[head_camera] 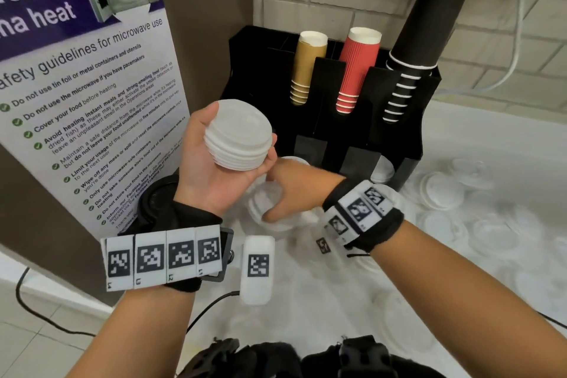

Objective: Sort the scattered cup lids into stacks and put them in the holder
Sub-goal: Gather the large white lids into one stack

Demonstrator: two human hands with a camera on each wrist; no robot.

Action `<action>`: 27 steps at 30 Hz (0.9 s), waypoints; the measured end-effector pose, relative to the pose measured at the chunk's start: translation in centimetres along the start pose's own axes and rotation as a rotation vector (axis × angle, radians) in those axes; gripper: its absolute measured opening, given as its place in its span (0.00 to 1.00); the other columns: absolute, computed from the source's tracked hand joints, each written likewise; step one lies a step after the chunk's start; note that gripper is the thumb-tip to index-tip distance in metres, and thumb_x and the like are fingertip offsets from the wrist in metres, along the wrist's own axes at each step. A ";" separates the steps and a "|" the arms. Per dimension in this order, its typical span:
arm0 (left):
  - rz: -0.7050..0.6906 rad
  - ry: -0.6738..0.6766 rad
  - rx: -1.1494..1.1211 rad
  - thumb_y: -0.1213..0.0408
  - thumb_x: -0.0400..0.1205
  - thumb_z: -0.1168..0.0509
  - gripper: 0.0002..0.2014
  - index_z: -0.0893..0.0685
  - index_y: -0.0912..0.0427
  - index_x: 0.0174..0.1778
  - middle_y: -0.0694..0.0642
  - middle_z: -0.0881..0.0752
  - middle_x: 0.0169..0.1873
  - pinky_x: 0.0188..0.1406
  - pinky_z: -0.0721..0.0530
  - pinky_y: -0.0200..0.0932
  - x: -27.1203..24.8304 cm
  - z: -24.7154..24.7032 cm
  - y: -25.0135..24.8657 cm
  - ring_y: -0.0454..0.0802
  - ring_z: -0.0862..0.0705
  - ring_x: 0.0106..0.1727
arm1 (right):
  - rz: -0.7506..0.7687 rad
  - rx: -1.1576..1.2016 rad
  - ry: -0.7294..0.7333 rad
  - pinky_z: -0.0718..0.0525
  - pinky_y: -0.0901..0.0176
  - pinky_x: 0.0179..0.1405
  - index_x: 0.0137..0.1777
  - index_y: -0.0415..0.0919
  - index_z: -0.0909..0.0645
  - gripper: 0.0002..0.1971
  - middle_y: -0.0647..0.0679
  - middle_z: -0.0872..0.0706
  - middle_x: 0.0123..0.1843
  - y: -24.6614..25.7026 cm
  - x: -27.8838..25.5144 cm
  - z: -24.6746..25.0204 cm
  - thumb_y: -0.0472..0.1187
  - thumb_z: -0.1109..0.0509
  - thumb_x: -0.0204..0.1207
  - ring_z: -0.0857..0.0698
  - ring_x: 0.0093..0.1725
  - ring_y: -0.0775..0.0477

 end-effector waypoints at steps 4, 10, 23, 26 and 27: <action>-0.023 -0.036 0.061 0.50 0.69 0.31 0.19 0.16 0.57 0.52 0.59 0.14 0.46 0.45 0.19 0.49 0.1 0.0 0.5 0.60 0.19 0.51 | -0.075 0.282 -0.196 0.21 0.67 0.53 0.74 0.51 0.30 0.36 0.53 0.21 0.58 -2.3 -3.6 3.6 0.48 0.20 0.66 0.21 0.56 0.54; 0.095 -0.092 0.128 0.54 0.69 0.30 0.25 0.22 0.56 0.61 0.61 0.19 0.57 0.50 0.21 0.53 0.6 0.1 3.4 0.60 0.22 0.59 | -0.143 0.725 -0.543 0.14 0.54 0.57 0.66 0.53 0.23 0.25 0.53 0.18 0.55 -3.1 -8.4 4.0 0.43 0.21 0.69 0.17 0.55 0.50; 0.173 -0.009 0.288 0.35 0.75 0.42 0.38 0.22 0.60 0.73 0.66 0.17 0.68 0.65 0.17 0.59 0.6 0.2 7.3 0.63 0.17 0.68 | -0.085 0.628 -0.782 0.14 0.59 0.50 0.62 0.48 0.22 0.30 0.56 0.17 0.57 -0.8 -8.7 0.9 0.47 0.15 0.61 0.18 0.57 0.58; 0.170 -0.012 0.291 0.35 0.75 0.42 0.37 0.23 0.57 0.73 0.65 0.17 0.68 0.62 0.15 0.58 0.6 0.1 7.3 0.62 0.16 0.67 | -0.090 0.630 -0.769 0.13 0.57 0.49 0.63 0.48 0.22 0.30 0.56 0.17 0.59 -0.9 -8.6 0.8 0.47 0.15 0.62 0.19 0.59 0.57; 0.170 -0.015 0.295 0.36 0.74 0.42 0.37 0.23 0.56 0.74 0.65 0.18 0.69 0.63 0.17 0.59 0.6 0.1 7.4 0.63 0.17 0.69 | -0.090 0.630 -0.759 0.13 0.56 0.50 0.64 0.48 0.22 0.30 0.56 0.17 0.60 -1.0 -8.6 0.8 0.46 0.16 0.62 0.19 0.60 0.57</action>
Point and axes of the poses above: each hand's wrist, its own x-axis towards the middle knuckle, its own z-axis out of the back of the hand, y = z × x, the point moved 2 cm from there along x, towards the middle knuckle
